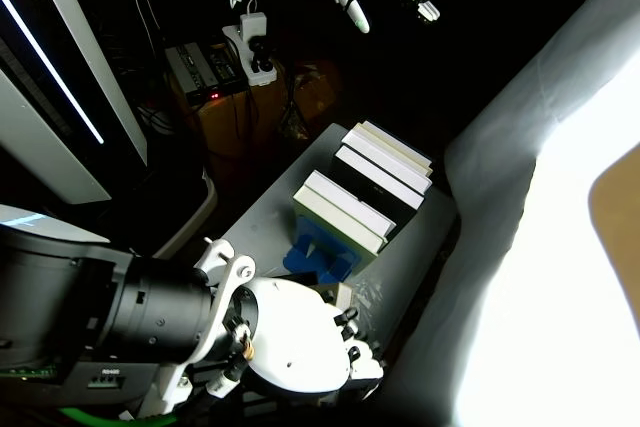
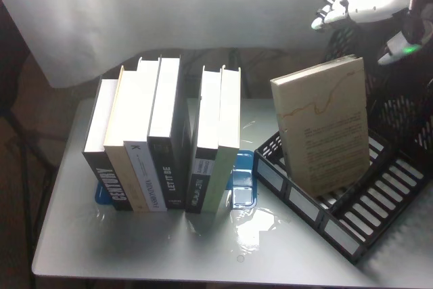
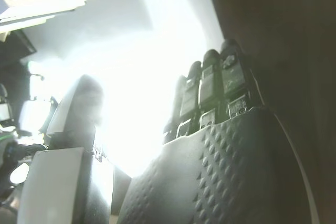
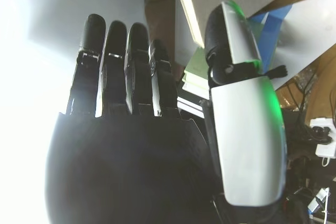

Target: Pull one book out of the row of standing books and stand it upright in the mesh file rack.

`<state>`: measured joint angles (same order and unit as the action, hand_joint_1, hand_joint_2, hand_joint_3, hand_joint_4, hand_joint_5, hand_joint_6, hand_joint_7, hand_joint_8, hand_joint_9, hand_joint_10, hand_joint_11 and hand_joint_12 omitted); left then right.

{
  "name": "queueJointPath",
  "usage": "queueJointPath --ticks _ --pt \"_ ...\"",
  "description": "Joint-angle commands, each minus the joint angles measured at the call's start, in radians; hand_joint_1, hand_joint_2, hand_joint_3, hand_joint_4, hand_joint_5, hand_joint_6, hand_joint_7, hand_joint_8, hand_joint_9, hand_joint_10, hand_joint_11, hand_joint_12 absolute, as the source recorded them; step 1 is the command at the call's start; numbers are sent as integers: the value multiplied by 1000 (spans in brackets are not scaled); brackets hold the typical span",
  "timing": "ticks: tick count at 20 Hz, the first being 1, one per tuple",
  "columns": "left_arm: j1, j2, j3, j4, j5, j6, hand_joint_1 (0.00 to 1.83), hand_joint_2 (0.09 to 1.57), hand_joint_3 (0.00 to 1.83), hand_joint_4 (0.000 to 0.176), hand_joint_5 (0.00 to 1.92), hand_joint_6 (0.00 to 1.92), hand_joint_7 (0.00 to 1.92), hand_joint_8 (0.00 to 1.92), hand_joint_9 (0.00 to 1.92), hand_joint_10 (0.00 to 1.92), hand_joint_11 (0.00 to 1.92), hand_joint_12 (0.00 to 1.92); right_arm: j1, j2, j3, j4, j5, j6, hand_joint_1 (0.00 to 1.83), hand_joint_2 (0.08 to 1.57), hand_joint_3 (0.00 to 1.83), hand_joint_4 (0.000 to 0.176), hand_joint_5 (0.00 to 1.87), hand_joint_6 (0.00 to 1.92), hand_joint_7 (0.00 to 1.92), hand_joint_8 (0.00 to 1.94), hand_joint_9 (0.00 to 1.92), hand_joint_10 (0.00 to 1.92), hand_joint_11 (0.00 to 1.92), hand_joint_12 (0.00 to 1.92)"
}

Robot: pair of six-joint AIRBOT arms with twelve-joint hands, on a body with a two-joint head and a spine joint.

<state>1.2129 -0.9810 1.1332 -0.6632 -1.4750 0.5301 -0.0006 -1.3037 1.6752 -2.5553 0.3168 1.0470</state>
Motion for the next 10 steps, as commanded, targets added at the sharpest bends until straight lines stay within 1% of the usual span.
queueJointPath --ticks 1,2,3,4,5,6,7,8,9,10 --pt "-5 2 7 -15 -129 0 759 1353 0 24 0 0 0 0 0 0 0 0 5 27 -12 24 -91 1 745 1229 16 0 0 0 0 0 0 2 0 32" --pt "-8 2 7 -12 -127 0 796 1350 0 10 0 0 0 0 0 0 0 0 7 46 -38 66 -95 -8 621 1261 27 0 0 0 0 0 0 0 0 6" --pt "-15 2 8 -4 -123 0 772 1355 0 18 0 0 0 0 0 0 0 0 14 78 -71 276 -89 -157 435 1291 31 0 0 0 0 0 0 0 0 0" --pt "-21 2 10 4 -119 0 772 1355 0 18 0 0 0 0 0 0 0 0 20 96 -87 365 -76 -204 435 1291 31 0 0 0 0 0 0 0 0 0" --pt "-27 3 12 11 -115 0 813 1354 0 0 0 0 0 0 0 0 0 0 27 114 -100 506 -51 -273 288 1317 0 5 0 0 0 0 0 0 0 819" --pt "-35 3 14 18 -112 0 804 1352 0 0 0 0 0 0 0 0 0 0 27 129 -106 676 -20 -373 300 1295 0 41 0 0 0 0 0 0 0 602" --pt "-47 3 17 29 -106 0 785 1356 0 0 0 0 0 0 0 0 0 0 23 142 -109 836 19 -458 235 1270 0 71 0 0 0 0 0 0 0 559" --pt "-57 4 20 42 -100 0 785 1356 0 0 0 0 0 0 0 0 0 0 13 151 -110 962 62 -528 235 1270 0 71 0 0 0 0 0 0 0 559" --pt "-71 4 25 62 -89 0 760 1358 1 0 0 0 0 0 0 0 0 0 1 160 -114 1046 90 -564 242 1260 0 90 0 0 0 0 0 0 0 586" --pt "-83 4 29 80 -78 0 738 1358 1 3 0 0 0 0 0 0 0 0 -8 167 -118 1111 112 -590 276 1295 15 39 0 0 0 0 26 11 0 570"
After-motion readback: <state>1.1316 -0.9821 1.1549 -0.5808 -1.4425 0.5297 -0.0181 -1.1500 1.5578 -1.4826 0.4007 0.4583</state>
